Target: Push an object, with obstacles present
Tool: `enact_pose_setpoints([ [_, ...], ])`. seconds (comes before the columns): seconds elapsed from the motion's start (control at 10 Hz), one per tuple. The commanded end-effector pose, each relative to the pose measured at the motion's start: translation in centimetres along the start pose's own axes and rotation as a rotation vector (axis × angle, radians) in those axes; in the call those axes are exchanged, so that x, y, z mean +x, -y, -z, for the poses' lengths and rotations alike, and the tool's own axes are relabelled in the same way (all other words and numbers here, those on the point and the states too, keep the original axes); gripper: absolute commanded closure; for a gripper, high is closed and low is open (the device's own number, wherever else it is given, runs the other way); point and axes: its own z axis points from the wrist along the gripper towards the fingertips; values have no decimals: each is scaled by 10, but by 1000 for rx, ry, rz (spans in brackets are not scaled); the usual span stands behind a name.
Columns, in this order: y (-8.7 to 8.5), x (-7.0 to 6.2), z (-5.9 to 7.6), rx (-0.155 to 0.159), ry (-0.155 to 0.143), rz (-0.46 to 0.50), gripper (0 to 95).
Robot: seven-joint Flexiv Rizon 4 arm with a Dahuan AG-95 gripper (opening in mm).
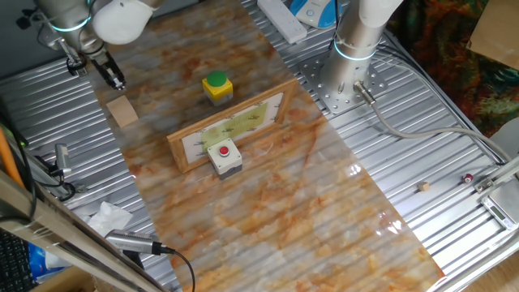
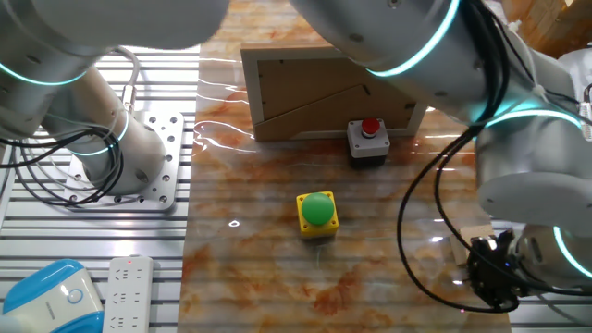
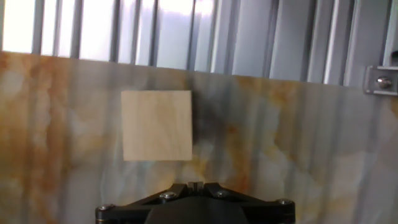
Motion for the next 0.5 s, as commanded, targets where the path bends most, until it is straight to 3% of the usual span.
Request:
enact_pose_setpoints([
  [0.1,-1,-2,0,-1,4,-6,950],
  [0.5,-4,-12,-3,-6,6,-26,950],
])
